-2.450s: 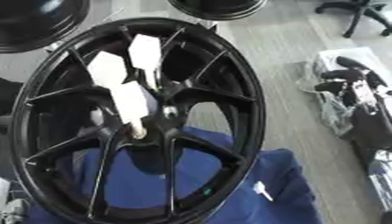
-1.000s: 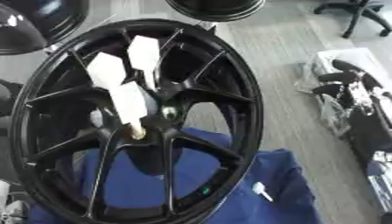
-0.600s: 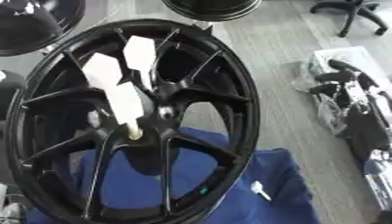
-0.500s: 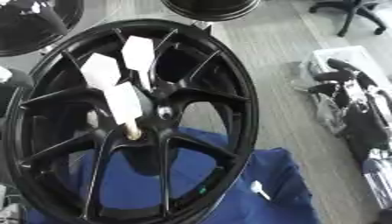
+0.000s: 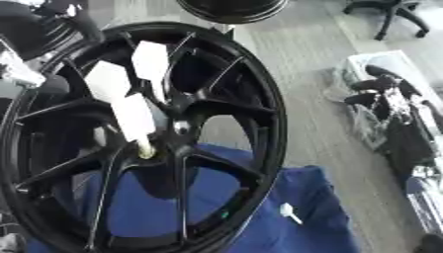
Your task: Pull the pin out of the wheel hub.
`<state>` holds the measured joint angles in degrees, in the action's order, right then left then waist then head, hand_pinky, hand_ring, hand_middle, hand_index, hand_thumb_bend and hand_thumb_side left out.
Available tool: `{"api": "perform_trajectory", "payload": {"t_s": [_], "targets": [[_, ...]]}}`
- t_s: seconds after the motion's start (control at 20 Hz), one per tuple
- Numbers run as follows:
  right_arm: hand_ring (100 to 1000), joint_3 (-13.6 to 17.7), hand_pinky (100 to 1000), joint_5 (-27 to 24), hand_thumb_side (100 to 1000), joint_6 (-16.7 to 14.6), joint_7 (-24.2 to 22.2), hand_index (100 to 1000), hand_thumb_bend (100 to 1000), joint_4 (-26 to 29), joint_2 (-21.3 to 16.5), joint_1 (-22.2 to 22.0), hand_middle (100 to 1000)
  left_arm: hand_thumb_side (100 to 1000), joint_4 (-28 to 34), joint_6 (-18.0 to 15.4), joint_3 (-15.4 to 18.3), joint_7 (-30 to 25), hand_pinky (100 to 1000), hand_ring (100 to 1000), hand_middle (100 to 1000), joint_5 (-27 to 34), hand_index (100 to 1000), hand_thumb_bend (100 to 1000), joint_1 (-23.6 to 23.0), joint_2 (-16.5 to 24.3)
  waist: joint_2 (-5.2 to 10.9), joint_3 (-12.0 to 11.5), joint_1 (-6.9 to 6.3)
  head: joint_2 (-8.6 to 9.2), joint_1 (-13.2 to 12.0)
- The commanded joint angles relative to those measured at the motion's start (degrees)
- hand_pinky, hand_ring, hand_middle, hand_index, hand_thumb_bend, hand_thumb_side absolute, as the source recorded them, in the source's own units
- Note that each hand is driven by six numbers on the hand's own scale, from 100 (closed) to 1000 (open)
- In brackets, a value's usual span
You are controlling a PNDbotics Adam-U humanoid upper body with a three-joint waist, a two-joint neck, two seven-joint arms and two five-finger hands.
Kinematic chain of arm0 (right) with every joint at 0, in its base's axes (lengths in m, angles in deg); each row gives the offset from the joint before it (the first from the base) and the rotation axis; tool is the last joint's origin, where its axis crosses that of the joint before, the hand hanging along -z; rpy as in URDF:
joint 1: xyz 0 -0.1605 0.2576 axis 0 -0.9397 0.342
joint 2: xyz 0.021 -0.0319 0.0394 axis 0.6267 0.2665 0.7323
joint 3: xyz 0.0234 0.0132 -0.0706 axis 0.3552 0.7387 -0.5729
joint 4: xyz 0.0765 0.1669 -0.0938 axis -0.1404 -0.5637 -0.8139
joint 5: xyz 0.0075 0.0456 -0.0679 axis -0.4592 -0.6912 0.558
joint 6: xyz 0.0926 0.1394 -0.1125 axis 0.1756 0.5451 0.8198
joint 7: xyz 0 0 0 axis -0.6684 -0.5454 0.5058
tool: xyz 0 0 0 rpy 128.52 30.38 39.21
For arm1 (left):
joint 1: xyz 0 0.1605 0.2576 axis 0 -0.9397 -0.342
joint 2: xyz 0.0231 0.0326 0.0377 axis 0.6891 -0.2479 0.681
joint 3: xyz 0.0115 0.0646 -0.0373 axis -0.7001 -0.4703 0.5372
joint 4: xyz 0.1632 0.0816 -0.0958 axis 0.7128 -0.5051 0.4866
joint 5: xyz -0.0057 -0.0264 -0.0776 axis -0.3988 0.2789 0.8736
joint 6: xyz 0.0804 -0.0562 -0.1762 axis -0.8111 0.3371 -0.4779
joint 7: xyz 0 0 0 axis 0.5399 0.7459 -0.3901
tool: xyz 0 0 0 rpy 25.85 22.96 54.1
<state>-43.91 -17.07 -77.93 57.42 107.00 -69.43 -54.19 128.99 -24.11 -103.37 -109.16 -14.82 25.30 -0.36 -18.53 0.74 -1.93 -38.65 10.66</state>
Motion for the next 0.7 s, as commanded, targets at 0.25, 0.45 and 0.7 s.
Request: {"api": "perform_trajectory", "payload": {"t_s": [0.25,0.45,0.7], "targets": [[641,0.12,867,-0.43,734,0.66,0.27,861,100,0.98,-0.53,0.73,656,376,-1.16,-0.24,0.42,0.08,951,856,802,0.26,869,448,1.95,-0.58,0.77,0.61,0.01,0.85,-0.58],[638,0.07,867,-0.45,737,1.2,0.66,859,100,0.98,-0.37,0.85,653,374,-1.28,-0.11,0.21,0.08,950,857,803,0.03,870,459,2.01,-0.69,0.68,0.73,-0.18,0.87,-0.57],[636,-0.02,867,-0.59,737,1.45,0.66,859,100,0.98,-0.32,1.03,651,361,-2.08,-0.51,0.76,0.08,954,861,807,-1.56,868,475,1.96,-0.86,0.6,0.91,-0.2,1.36,-0.31]]}}
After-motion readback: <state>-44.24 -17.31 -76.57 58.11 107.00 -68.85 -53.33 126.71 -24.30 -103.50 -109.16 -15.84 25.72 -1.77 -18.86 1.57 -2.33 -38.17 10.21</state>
